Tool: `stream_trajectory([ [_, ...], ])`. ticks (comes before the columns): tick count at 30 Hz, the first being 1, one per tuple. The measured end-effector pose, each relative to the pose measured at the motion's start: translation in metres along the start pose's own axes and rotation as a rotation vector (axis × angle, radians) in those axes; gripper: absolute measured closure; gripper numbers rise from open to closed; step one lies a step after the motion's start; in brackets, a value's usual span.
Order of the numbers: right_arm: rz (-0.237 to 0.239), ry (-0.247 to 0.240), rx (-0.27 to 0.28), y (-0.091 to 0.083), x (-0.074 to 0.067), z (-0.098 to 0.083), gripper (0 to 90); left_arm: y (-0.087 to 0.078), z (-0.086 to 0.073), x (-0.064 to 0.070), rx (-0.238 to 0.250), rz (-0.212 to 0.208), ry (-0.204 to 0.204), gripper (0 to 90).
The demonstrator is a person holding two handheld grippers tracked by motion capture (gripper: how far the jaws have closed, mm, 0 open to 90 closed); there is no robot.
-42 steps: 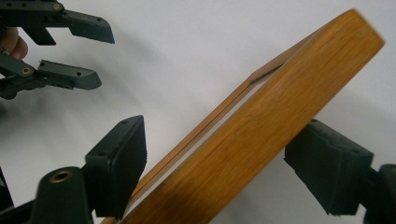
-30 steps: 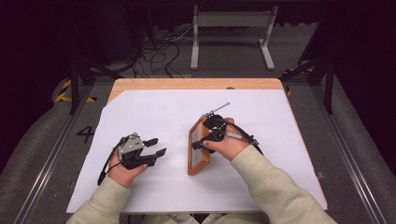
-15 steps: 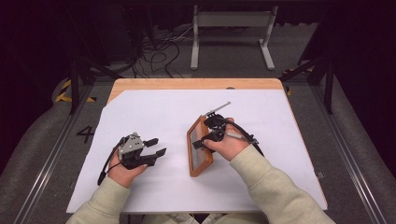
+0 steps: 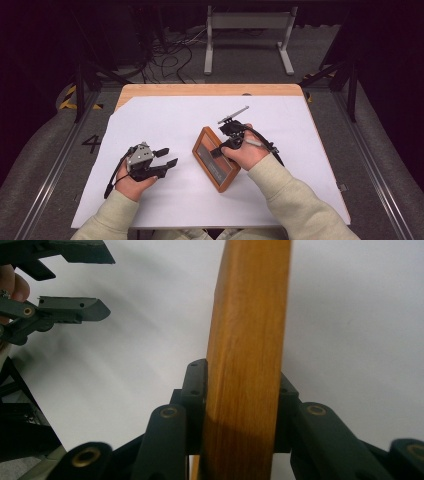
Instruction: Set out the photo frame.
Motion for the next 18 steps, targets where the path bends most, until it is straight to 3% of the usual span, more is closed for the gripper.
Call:
stream_trajectory([
  [1, -0.014, -0.031, -0.007, -0.003, 0.001, 0.000, 70.8, 0.000, 0.000, 0.000, 0.001, 0.001, -0.001, 47.8],
  [2, -0.014, -0.031, -0.007, -0.003, 0.001, 0.000, 70.8, 0.000, 0.000, 0.000, 0.001, 0.001, -0.001, 47.8],
  [3, -0.023, -0.073, -0.014, -0.007, 0.002, 0.000, 70.8, 0.000, 0.000, 0.000, 0.002, 0.000, -0.001, 47.8],
  [5, -0.027, -0.084, -0.019, -0.009, 0.002, 0.000, 70.8, 0.000, 0.000, 0.000, 0.002, 0.001, -0.001, 47.8],
  [6, -0.013, -0.137, -0.015, -0.015, 0.002, 0.001, 70.9, 0.000, 0.000, 0.000, 0.002, 0.001, -0.001, 47.9],
  [7, -0.013, -0.137, -0.015, -0.015, 0.002, 0.001, 70.9, 0.000, 0.000, 0.000, 0.002, 0.001, -0.002, 47.9],
  [11, 0.001, -0.253, -0.006, -0.028, 0.002, 0.003, 70.8, 0.000, 0.000, 0.000, 0.004, 0.002, -0.003, 47.8],
  [12, 0.001, -0.253, -0.006, -0.028, 0.002, 0.003, 70.8, -0.001, 0.000, 0.000, 0.002, 0.004, -0.001, 47.8],
  [13, 0.012, -0.309, -0.012, -0.034, 0.002, 0.004, 70.8, -0.001, 0.000, -0.001, 0.004, 0.006, 0.000, 47.8],
  [14, 0.012, -0.309, -0.012, -0.034, 0.002, 0.004, 70.8, -0.001, 0.000, -0.001, 0.004, 0.006, 0.000, 47.7],
  [15, 0.019, -0.373, -0.018, -0.039, 0.002, 0.005, 70.8, -0.002, 0.000, -0.001, 0.005, 0.007, -0.002, 47.7],
  [17, 0.024, -0.436, -0.024, -0.044, 0.002, 0.006, 70.8, -0.003, 0.000, -0.002, 0.005, 0.010, -0.003, 47.7],
  [18, 0.024, -0.436, -0.024, -0.044, 0.002, 0.006, 70.8, -0.003, 0.000, -0.002, 0.007, 0.011, -0.007, 47.7],
])
Point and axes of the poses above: each handheld gripper's, and its own axes: y roughly forward along the jaws, z roughly out of its top, x roughly to its right, the point moved 10 cm from there along y, roughly forward along the jaws, and after that the axes turned 10 degrees about -z, right-handed, at the moved point
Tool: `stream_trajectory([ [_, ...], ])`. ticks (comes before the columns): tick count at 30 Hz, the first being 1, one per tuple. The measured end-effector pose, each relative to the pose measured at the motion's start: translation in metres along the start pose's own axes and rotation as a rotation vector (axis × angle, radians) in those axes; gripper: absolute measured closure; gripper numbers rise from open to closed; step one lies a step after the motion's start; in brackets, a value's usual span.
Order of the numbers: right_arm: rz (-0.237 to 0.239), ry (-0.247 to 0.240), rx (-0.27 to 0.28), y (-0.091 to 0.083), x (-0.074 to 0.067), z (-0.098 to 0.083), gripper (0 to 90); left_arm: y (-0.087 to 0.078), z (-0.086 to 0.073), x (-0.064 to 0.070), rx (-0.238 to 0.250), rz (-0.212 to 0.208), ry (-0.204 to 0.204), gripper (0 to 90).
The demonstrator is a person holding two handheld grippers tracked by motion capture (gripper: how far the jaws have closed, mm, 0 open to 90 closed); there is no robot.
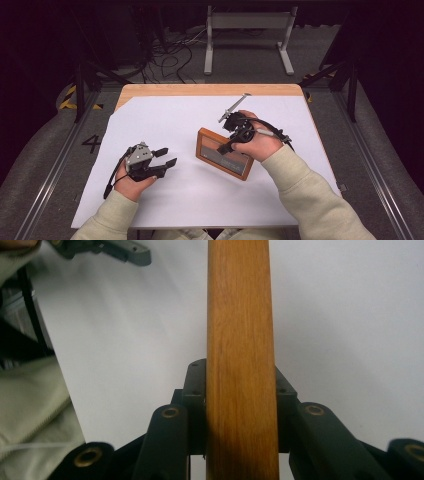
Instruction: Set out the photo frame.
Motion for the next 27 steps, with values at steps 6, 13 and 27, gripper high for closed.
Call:
stream_trajectory([
  [6, 0.056, -0.168, -0.021, -0.011, -0.002, 0.000, 70.8, 0.001, 0.000, 0.000, -0.001, -0.003, 0.001, 47.6],
  [13, 0.112, -0.345, -0.024, -0.012, -0.005, -0.001, 70.8, 0.000, -0.001, 0.000, -0.002, -0.002, -0.002, 47.6],
  [27, 0.176, -0.424, -0.076, 0.018, -0.004, -0.014, 70.8, 0.000, -0.001, -0.001, -0.002, -0.003, -0.004, 47.6],
])
Point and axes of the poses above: each handheld gripper's, and its own axes: y roughly forward along the jaws, z roughly out of its top, x roughly to its right, the point moved 10 cm from there along y, roughly forward along the jaws, and after that the axes turned 10 degrees about -z, right-handed, at the moved point
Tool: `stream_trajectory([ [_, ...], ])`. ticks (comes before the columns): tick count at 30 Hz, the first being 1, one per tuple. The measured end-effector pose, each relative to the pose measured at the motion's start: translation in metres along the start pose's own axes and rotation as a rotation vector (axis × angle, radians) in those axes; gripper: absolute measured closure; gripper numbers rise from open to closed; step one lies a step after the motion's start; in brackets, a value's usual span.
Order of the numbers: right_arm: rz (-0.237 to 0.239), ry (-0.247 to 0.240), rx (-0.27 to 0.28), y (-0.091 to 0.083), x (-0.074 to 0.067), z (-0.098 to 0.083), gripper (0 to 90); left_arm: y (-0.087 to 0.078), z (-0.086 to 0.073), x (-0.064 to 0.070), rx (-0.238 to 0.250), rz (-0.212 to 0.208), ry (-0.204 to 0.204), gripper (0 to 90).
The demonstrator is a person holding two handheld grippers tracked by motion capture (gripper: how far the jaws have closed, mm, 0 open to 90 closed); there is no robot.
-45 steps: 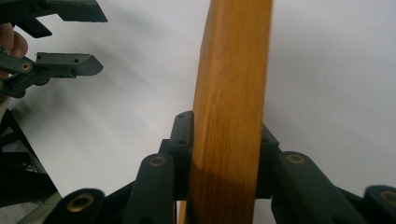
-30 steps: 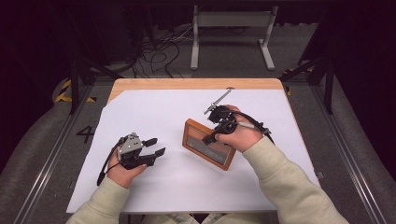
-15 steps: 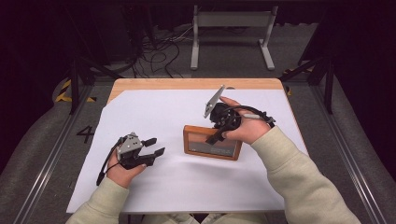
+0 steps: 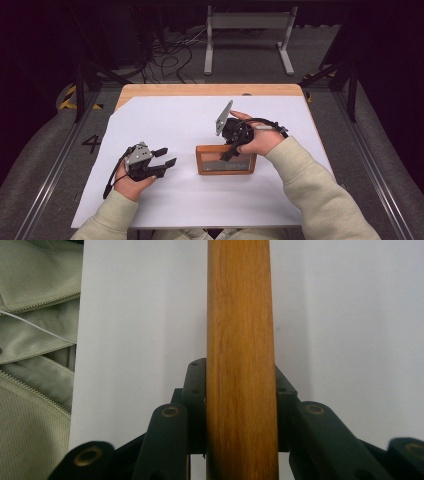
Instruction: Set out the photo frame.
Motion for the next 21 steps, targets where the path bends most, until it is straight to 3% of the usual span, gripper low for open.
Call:
stream_trajectory([
  [12, 0.013, 0.041, 0.025, 0.010, 0.008, -0.008, 70.5, 0.000, -0.001, 0.000, -0.003, 0.001, 0.000, 47.6],
  [15, -0.006, 0.050, 0.030, 0.011, 0.012, -0.008, 69.5, 0.000, 0.000, 0.000, -0.002, 0.000, 0.002, 47.6],
  [17, -0.025, 0.064, 0.042, 0.010, 0.015, -0.007, 65.7, 0.000, 0.000, 0.000, -0.003, 0.001, 0.002, 47.6],
  [18, -0.065, 0.078, 0.047, 0.010, 0.022, -0.008, 60.6, 0.001, -0.001, 0.001, -0.002, -0.001, 0.000, 47.6],
  [21, -0.088, 0.085, 0.050, 0.011, 0.026, -0.008, 53.9, 0.001, 0.000, 0.001, -0.001, -0.002, -0.001, 47.5],
])
Point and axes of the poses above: each handheld gripper's, and its own axes: y roughly forward along the jaws, z roughly out of its top, x roughly to its right, the point moved 10 cm from there along y, roughly forward along the jaws, and after that the axes turned 10 degrees about -z, right-handed, at the moved point
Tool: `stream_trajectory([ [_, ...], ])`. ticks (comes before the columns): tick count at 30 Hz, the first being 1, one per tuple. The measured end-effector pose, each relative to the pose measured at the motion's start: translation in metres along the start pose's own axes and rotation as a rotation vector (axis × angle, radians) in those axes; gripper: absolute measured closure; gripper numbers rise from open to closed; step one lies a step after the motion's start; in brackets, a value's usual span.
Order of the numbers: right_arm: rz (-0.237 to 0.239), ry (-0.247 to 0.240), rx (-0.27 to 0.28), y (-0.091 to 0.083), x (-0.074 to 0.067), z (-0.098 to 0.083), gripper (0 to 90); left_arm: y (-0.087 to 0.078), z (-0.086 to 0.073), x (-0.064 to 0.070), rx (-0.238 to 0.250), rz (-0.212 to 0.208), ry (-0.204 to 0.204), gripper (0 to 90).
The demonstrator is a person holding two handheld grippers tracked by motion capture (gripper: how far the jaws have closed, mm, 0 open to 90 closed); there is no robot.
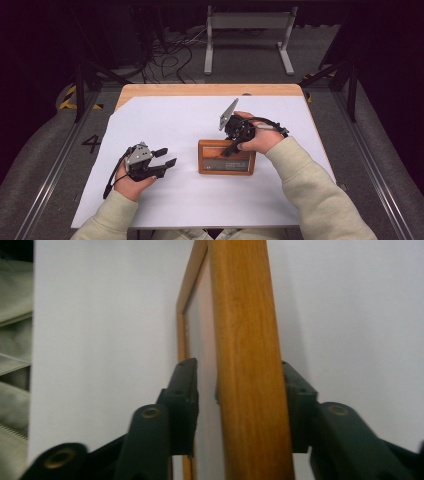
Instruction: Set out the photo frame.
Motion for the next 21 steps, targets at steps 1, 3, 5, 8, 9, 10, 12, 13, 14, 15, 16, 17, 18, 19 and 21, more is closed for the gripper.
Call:
stream_trajectory([
  [1, -0.016, 0.009, -0.007, 0.001, 0.002, -0.001, 51.5, 0.000, 0.000, 0.000, -0.003, 0.000, 0.000, 47.5],
  [3, -0.027, 0.009, -0.003, 0.001, 0.003, -0.001, 48.4, 0.000, 0.000, 0.000, -0.005, 0.000, 0.000, 47.4],
  [5, -0.078, 0.026, 0.020, 0.001, 0.009, 0.001, 42.3, 0.000, 0.000, 0.000, -0.004, 0.001, -0.002, 47.1],
  [8, -0.115, 0.029, 0.032, 0.000, 0.014, 0.000, 33.9, 0.000, 0.000, 0.000, -0.001, 0.000, -0.001, 47.0],
  [9, -0.119, 0.033, 0.043, 0.000, 0.015, 0.000, 33.5, 0.000, 0.000, 0.000, -0.003, 0.000, -0.001, 46.8],
  [10, -0.125, 0.031, 0.057, -0.001, 0.016, 0.001, 32.7, 0.000, 0.000, 0.000, -0.002, 0.001, -0.005, 46.6],
  [12, -0.143, 0.033, 0.081, -0.005, 0.017, 0.001, 29.2, 0.001, -0.001, 0.000, -0.009, -0.002, -0.004, 45.4],
  [13, -0.153, 0.035, 0.099, -0.007, 0.018, 0.002, 28.6, 0.002, -0.002, -0.001, -0.011, -0.005, -0.009, 43.0],
  [14, -0.156, 0.033, 0.115, -0.010, 0.017, 0.003, 28.5, 0.003, -0.004, -0.001, -0.030, -0.005, -0.013, 40.3],
  [15, -0.162, 0.043, 0.129, -0.013, 0.017, 0.002, 28.5, 0.003, -0.005, -0.002, -0.034, -0.006, -0.015, 38.3],
  [16, -0.167, 0.044, 0.136, -0.015, 0.017, 0.002, 28.4, 0.003, -0.006, -0.001, -0.038, -0.015, -0.028, 37.3],
  [17, -0.172, 0.049, 0.145, -0.017, 0.017, 0.001, 27.7, 0.003, -0.006, -0.001, -0.036, -0.017, -0.031, 36.3],
  [18, -0.182, 0.053, 0.155, -0.020, 0.017, 0.000, 25.8, 0.003, -0.005, -0.001, -0.032, -0.019, -0.028, 35.8],
  [19, -0.195, 0.061, 0.166, -0.023, 0.017, -0.002, 24.7, 0.003, -0.005, -0.001, -0.032, -0.019, -0.028, 35.0],
  [21, -0.202, 0.066, 0.175, -0.026, 0.017, -0.004, 24.1, 0.001, -0.005, 0.000, -0.028, -0.022, -0.031, 34.1],
])
Point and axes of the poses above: each handheld gripper's, and its own axes: y roughly forward along the jaws, z roughly out of its top, x roughly to its right, the point moved 10 cm from there along y, roughly forward along the jaws, and after that the axes turned 10 degrees about -z, right-handed, at the moved point
